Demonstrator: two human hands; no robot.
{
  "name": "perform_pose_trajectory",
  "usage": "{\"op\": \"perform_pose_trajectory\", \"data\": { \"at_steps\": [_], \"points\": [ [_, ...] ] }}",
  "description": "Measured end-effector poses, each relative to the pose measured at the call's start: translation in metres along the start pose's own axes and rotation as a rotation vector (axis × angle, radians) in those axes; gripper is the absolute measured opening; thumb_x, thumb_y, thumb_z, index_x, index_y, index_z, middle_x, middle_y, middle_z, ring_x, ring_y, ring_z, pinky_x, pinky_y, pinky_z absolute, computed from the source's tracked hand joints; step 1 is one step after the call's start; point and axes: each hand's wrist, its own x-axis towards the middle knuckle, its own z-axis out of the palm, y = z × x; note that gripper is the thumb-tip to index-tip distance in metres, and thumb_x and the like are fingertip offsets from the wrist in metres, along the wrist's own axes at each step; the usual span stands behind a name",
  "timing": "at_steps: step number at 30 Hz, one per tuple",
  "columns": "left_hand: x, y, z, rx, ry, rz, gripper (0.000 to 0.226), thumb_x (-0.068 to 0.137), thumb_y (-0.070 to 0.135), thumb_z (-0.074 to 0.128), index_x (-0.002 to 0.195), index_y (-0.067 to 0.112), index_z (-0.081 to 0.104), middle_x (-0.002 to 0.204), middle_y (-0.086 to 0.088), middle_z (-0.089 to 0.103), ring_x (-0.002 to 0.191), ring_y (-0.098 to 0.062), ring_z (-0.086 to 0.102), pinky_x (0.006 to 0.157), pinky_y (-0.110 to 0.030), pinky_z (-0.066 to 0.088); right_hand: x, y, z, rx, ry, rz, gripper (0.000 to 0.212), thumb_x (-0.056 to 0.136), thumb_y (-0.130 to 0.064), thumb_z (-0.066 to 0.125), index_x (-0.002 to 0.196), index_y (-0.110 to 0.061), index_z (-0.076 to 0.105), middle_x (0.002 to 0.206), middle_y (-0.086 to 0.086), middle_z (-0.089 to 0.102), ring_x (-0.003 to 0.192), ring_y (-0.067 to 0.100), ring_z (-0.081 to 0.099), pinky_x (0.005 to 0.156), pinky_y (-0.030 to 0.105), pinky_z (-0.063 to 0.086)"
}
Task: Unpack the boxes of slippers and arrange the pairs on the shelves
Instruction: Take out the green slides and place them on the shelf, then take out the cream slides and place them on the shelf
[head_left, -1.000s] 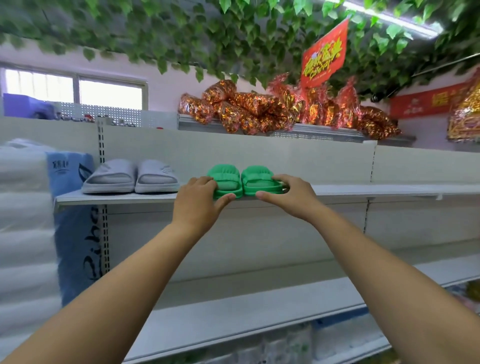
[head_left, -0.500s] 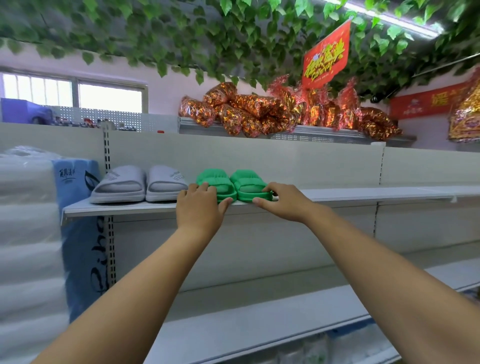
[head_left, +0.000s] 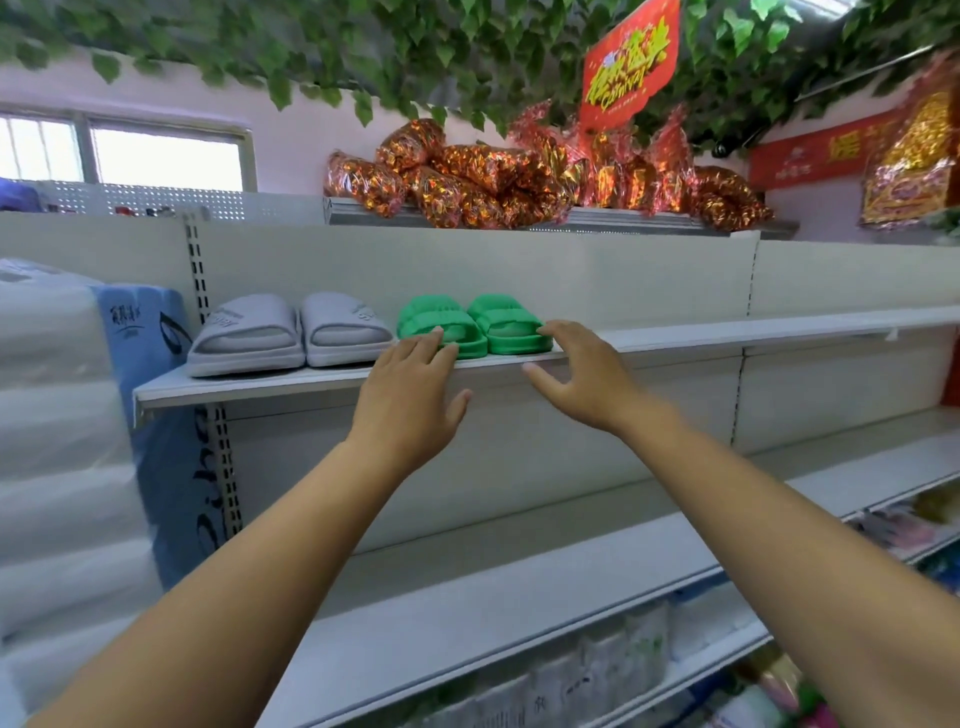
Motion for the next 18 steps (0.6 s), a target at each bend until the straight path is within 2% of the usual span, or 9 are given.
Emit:
{"op": "perform_pose_trajectory", "data": {
  "at_steps": [3, 8, 11, 13, 15, 18],
  "points": [
    [-0.02, 0.002, 0.002, -0.035, 0.091, 0.096, 0.051, 0.091, 0.035, 0.068, 0.134, 0.008, 0.061, 0.143, -0.015, 0.057, 0.129, -0.036, 0.053, 0.111, -0.049, 0.041, -0.037, 0.005, -0.001, -0.046, -0.007, -0.082, 0.059, 0.092, -0.05, 0.061, 0.142, -0.021, 0.05, 0.15, -0.001, 0.047, 0.137, 0.018, 0.045, 0.112, 0.039, 0.041],
    [-0.062, 0.03, 0.027, -0.157, 0.164, 0.153, 0.043, 0.086, 0.028, 0.074, 0.123, 0.008, 0.068, 0.127, -0.012, 0.067, 0.115, -0.033, 0.061, 0.101, -0.046, 0.045, -0.116, 0.012, 0.002, -0.124, -0.069, -0.034, 0.063, 0.093, -0.048, 0.063, 0.148, -0.025, 0.043, 0.156, -0.006, 0.04, 0.139, 0.016, 0.042, 0.107, 0.038, 0.043],
    [-0.089, 0.055, 0.055, -0.278, 0.079, 0.151, 0.04, 0.086, 0.028, 0.075, 0.121, 0.009, 0.068, 0.128, -0.011, 0.067, 0.116, -0.033, 0.06, 0.102, -0.045, 0.044, -0.173, 0.019, 0.007, -0.105, -0.103, 0.092, 0.071, 0.091, -0.049, 0.066, 0.151, -0.024, 0.036, 0.153, -0.006, 0.042, 0.137, 0.011, 0.04, 0.108, 0.032, 0.042],
    [-0.107, 0.07, 0.074, -0.336, 0.016, 0.16, 0.039, 0.087, 0.029, 0.074, 0.12, 0.009, 0.068, 0.13, -0.011, 0.066, 0.119, -0.033, 0.058, 0.106, -0.042, 0.037, -0.216, 0.026, 0.011, -0.104, -0.128, 0.188, 0.076, 0.089, -0.05, 0.067, 0.152, -0.024, 0.034, 0.151, -0.005, 0.043, 0.135, 0.011, 0.041, 0.107, 0.028, 0.04],
    [-0.13, 0.086, 0.095, -0.385, -0.047, 0.18, 0.04, 0.09, 0.032, 0.072, 0.122, 0.009, 0.068, 0.129, -0.011, 0.066, 0.119, -0.033, 0.058, 0.106, -0.039, 0.032, -0.263, 0.037, 0.015, -0.109, -0.181, 0.268, 0.078, 0.088, -0.05, 0.067, 0.153, -0.024, 0.034, 0.153, -0.006, 0.042, 0.138, 0.011, 0.039, 0.11, 0.03, 0.04],
    [-0.17, 0.113, 0.13, -0.457, -0.186, 0.21, 0.045, 0.092, 0.038, 0.067, 0.126, 0.01, 0.067, 0.131, -0.011, 0.066, 0.12, -0.032, 0.059, 0.107, -0.044, 0.039, -0.335, 0.053, 0.017, -0.119, -0.278, 0.409, 0.075, 0.088, -0.052, 0.067, 0.152, -0.027, 0.036, 0.155, -0.007, 0.039, 0.143, 0.012, 0.035, 0.114, 0.036, 0.039]
  ]
}}
